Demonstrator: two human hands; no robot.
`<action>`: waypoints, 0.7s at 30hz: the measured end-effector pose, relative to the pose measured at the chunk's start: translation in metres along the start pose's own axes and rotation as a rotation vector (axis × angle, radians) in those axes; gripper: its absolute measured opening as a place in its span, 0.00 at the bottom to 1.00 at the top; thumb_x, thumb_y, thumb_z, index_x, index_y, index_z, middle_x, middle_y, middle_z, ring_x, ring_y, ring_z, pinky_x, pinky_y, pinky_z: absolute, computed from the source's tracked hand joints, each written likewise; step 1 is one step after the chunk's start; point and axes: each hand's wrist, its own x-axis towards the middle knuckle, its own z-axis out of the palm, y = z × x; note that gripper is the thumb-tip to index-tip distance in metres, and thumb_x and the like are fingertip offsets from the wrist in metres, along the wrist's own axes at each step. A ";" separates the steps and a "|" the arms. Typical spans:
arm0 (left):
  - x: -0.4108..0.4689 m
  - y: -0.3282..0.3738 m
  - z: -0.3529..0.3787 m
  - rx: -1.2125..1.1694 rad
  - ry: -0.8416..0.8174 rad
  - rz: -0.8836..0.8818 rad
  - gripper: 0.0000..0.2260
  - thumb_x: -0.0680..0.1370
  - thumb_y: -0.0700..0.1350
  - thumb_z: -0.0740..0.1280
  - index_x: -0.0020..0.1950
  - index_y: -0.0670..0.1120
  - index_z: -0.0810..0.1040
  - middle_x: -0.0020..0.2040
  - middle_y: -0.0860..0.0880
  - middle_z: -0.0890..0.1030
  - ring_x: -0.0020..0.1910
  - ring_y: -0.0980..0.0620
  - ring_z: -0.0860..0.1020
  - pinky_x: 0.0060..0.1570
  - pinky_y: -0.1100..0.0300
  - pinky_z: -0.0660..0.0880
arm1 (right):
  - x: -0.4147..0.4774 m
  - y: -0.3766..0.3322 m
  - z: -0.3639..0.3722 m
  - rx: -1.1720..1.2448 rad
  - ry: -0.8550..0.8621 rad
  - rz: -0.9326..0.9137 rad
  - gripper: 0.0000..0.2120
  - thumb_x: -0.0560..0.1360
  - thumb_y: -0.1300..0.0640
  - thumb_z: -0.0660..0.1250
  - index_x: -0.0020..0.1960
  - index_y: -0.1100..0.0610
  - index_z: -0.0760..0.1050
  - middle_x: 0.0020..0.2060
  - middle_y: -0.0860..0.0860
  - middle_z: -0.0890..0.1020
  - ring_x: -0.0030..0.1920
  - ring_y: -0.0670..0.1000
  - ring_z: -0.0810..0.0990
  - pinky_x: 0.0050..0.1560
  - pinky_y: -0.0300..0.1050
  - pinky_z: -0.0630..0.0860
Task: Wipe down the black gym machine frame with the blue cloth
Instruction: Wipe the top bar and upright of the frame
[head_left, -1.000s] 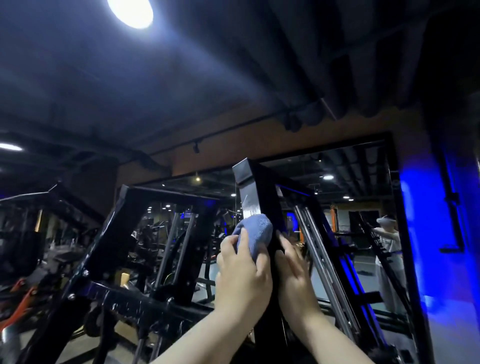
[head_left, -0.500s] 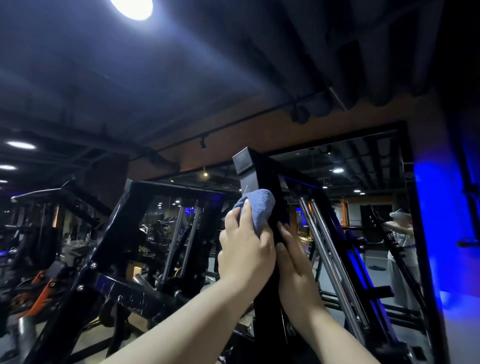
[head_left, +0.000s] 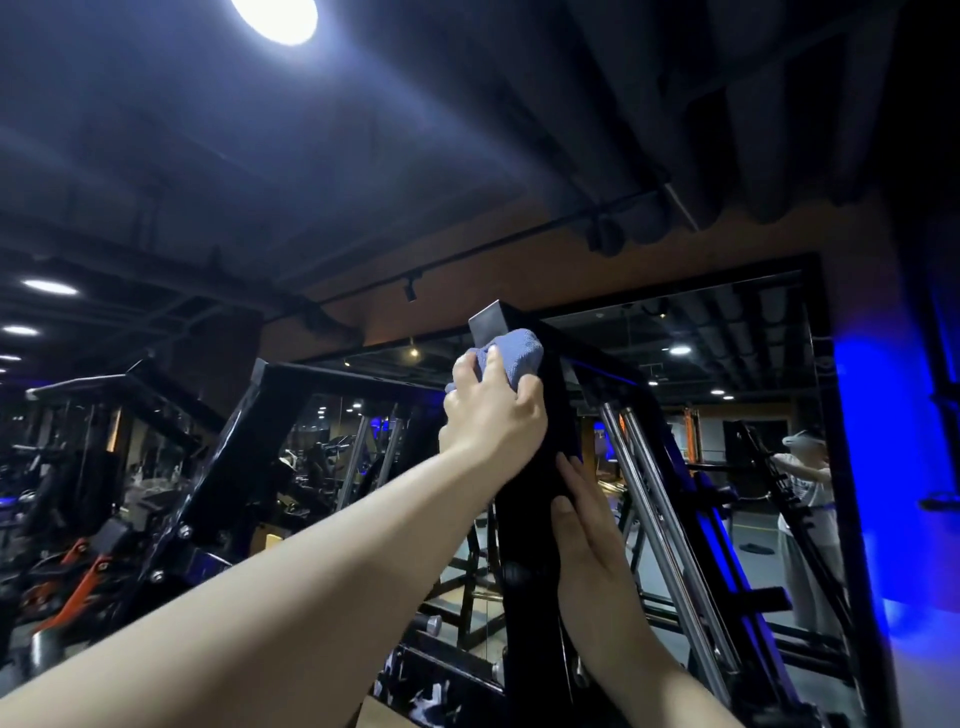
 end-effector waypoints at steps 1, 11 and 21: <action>-0.004 0.000 0.001 0.005 -0.021 0.013 0.26 0.83 0.57 0.50 0.82 0.56 0.53 0.82 0.55 0.50 0.77 0.42 0.58 0.70 0.43 0.62 | 0.000 0.000 0.000 -0.005 0.000 0.003 0.18 0.85 0.47 0.55 0.72 0.31 0.66 0.76 0.30 0.62 0.75 0.30 0.55 0.77 0.40 0.52; -0.011 -0.009 0.012 -0.033 0.091 0.050 0.23 0.85 0.54 0.52 0.80 0.53 0.59 0.78 0.52 0.58 0.73 0.43 0.63 0.68 0.42 0.67 | -0.004 -0.002 -0.001 0.039 -0.005 0.015 0.18 0.85 0.45 0.55 0.71 0.27 0.66 0.75 0.29 0.63 0.75 0.31 0.57 0.78 0.44 0.56; 0.010 -0.005 0.012 -0.067 0.158 0.127 0.22 0.84 0.54 0.53 0.79 0.56 0.60 0.79 0.56 0.57 0.74 0.47 0.61 0.69 0.43 0.66 | -0.003 -0.005 -0.003 0.021 -0.014 0.029 0.19 0.84 0.45 0.56 0.70 0.24 0.64 0.74 0.26 0.62 0.75 0.30 0.56 0.78 0.44 0.55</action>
